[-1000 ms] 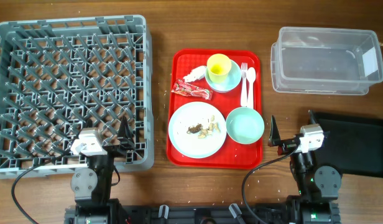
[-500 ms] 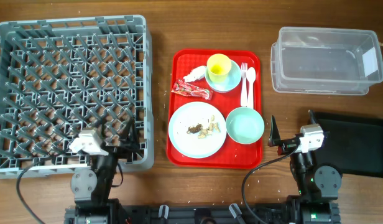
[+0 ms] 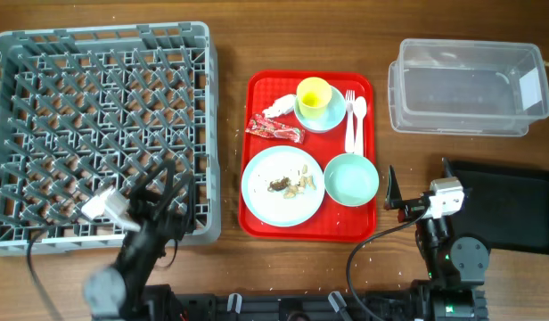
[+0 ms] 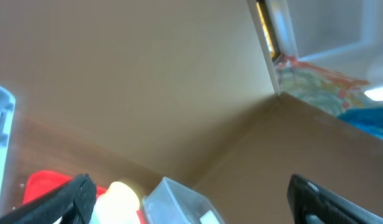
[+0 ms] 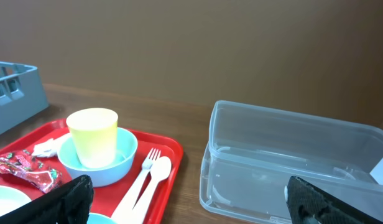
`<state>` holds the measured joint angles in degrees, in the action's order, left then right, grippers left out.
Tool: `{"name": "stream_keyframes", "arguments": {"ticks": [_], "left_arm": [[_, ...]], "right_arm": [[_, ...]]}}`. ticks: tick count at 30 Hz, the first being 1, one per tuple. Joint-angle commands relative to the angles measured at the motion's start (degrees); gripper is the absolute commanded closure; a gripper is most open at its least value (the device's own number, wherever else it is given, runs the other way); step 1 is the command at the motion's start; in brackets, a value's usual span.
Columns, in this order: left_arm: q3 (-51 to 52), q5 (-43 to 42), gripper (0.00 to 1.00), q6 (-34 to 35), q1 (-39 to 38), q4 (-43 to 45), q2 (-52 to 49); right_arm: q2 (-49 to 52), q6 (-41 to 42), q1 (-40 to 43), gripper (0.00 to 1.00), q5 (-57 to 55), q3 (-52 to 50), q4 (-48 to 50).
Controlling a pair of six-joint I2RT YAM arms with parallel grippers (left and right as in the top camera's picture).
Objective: Sort waste into correct bins and load items into the dishwasher rack
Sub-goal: 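Reach the left gripper over the tray and grasp the yellow cup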
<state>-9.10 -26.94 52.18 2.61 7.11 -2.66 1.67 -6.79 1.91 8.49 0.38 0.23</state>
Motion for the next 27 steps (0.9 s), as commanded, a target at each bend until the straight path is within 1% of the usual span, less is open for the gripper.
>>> {"name": "stream_keyframes", "arguments": {"ticks": [1,3,5,6,8,9,12,15,16,18,20,22,24,27], "left_arm": [[-21.22,3.17,0.01,-18.01,-0.26,-17.42,-14.73],[-34.69,-1.03,0.0,-26.25,-0.46,-30.8,-27.39],[-49.07,-0.57,0.0,-34.21,-2.78,-47.45,-40.81],[-56.5,4.04,0.01,-35.58,-5.07,-55.69,-47.93],[-66.29,13.6,0.0,-35.5,-10.49,-65.24,-58.18],[-70.97,16.04,0.0,-34.86,-17.55,-67.3,-67.28],[-70.95,11.47,0.0,-33.77,-22.62,-64.87,-72.85],[-70.95,11.8,0.0,-35.08,-28.0,-61.13,-76.56],[-70.95,13.14,0.0,-35.98,-30.42,-60.08,-77.88],[-70.95,20.2,0.0,-35.91,-34.56,-59.1,-80.08],[-70.95,28.26,0.0,-35.19,-37.35,-57.51,-82.05],[-70.95,32.85,0.0,-35.08,-39.15,-54.62,-83.43],[-70.95,33.22,0.0,-35.08,-40.15,-48.87,-84.39],[-70.95,31.71,0.0,-35.04,-40.26,-43.08,-84.91]], "right_arm": [[0.04,-0.66,-0.24,0.0,-0.96,-0.07,0.17],[0.04,-0.63,-0.24,0.0,-0.96,-0.07,0.2],[0.04,-0.63,-0.24,0.0,-0.96,-0.07,0.2],[0.04,-0.63,-0.24,0.0,-0.96,-0.07,0.2],[0.04,-0.61,-0.24,0.0,-0.96,-0.07,0.2],[0.04,-0.66,-0.24,0.0,-0.96,-0.07,0.17],[0.04,-0.63,-0.24,0.0,-0.96,-0.07,0.2],[0.04,-0.61,-0.24,0.0,-0.96,-0.07,0.2],[0.04,-0.63,-0.24,0.0,-0.96,-0.07,0.2],[0.04,-0.66,-0.24,0.0,-0.96,-0.07,0.2],[0.04,-0.63,-0.24,0.0,-0.96,-0.07,0.2],[0.04,-0.63,-0.24,0.0,-0.96,-0.07,0.2],[0.04,-0.66,-0.24,0.0,-0.96,-0.07,0.2],[0.04,-0.66,-0.24,0.0,-0.96,-0.07,0.2]]}}
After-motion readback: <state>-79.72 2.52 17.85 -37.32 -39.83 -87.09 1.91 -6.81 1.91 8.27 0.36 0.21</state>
